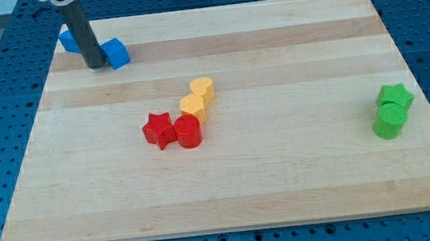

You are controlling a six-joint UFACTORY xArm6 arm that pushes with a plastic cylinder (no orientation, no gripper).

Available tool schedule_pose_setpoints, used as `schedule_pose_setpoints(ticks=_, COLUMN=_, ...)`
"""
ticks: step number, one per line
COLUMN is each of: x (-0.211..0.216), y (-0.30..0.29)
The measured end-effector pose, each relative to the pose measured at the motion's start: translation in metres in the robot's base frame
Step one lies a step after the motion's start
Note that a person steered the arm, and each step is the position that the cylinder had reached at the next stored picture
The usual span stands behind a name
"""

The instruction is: Move the blue triangle above the blue cube

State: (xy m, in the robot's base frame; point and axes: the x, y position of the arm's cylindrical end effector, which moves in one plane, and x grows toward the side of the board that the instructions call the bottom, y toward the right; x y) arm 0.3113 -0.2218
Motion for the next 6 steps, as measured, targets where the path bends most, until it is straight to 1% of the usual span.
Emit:
schedule_pose_setpoints(ticks=1, x=-0.01, y=-0.052)
schedule_pose_setpoints(ticks=2, x=-0.01, y=-0.054)
schedule_pose_setpoints(ticks=4, x=-0.088, y=-0.071)
schedule_pose_setpoints(ticks=5, x=-0.096, y=-0.071)
schedule_pose_setpoints(ticks=6, x=-0.091, y=-0.056)
